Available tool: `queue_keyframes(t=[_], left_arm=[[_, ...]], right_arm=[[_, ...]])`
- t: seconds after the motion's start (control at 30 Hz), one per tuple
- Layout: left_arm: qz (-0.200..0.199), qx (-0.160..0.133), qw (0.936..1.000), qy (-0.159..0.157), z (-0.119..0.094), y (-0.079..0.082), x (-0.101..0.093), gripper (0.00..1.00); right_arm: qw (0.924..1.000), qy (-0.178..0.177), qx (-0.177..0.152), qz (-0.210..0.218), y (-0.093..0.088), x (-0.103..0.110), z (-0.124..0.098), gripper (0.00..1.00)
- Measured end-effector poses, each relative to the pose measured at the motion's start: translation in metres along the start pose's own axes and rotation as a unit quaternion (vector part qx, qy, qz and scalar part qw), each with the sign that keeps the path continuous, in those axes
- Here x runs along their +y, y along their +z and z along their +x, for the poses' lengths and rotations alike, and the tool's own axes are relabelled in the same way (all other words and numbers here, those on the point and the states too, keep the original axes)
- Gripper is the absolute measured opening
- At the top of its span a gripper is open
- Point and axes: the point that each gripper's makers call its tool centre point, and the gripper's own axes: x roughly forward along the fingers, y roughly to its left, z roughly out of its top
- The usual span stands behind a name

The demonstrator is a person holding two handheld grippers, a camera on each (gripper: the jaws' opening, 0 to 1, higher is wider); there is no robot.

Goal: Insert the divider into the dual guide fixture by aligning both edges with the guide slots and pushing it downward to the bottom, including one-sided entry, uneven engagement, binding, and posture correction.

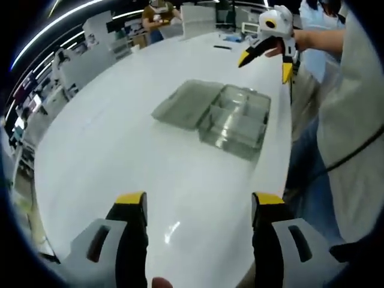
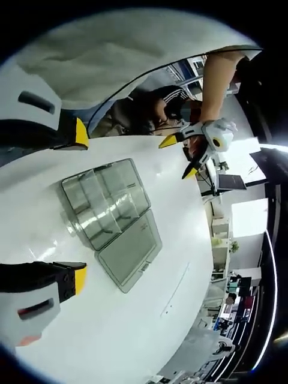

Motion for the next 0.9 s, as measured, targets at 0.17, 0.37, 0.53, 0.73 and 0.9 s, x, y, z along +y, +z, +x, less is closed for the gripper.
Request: queue_keyframes(t=[0.17, 0.37, 0.53, 0.73, 0.9], left_arm=[[0.009, 0.018, 0.9998, -0.001, 0.000, -0.015, 0.003, 0.67], [0.016, 0.030, 0.9994, -0.004, 0.001, -0.026, 0.007, 0.66], [0.026, 0.047, 0.9985, -0.007, 0.002, -0.038, 0.009, 0.64], [0.051, 0.073, 0.9959, -0.016, 0.006, -0.055, 0.011, 0.61], [0.059, 0.085, 0.9944, -0.021, 0.009, -0.061, 0.013, 0.57]], right_arm=[[1.0000, 0.001, 0.003, -0.003, 0.002, -0.001, 0.002, 0.74], [1.0000, 0.003, 0.005, -0.005, 0.004, 0.000, 0.005, 0.74], [1.0000, 0.003, 0.007, -0.005, 0.005, -0.001, 0.005, 0.74], [0.9999, 0.005, 0.011, -0.006, 0.005, 0.000, 0.007, 0.73], [0.9999, 0.006, 0.015, -0.007, 0.005, 0.000, 0.008, 0.73]])
